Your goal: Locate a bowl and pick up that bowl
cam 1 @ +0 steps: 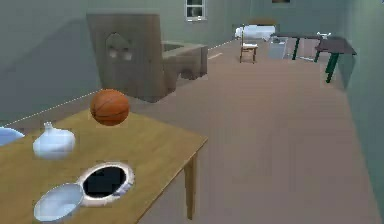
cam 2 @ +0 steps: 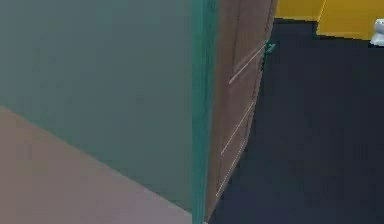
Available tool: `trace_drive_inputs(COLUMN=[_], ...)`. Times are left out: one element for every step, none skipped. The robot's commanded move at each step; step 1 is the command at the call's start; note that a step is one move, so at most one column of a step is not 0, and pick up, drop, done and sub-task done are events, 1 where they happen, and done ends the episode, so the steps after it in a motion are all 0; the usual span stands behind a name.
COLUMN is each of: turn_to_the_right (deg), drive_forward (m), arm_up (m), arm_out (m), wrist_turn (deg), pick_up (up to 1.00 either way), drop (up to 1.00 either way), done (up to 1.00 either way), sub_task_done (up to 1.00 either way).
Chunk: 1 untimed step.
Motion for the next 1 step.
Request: trace_drive_inputs(turn_to_the_right=[45.0], drive_forward=[0.0], arm_up=[0.0], arm_out=[0.0], wrist_turn=[0.0], pick_up=[0.0], drop=[0.0], done=[0.0], sub_task_done=[0.0])
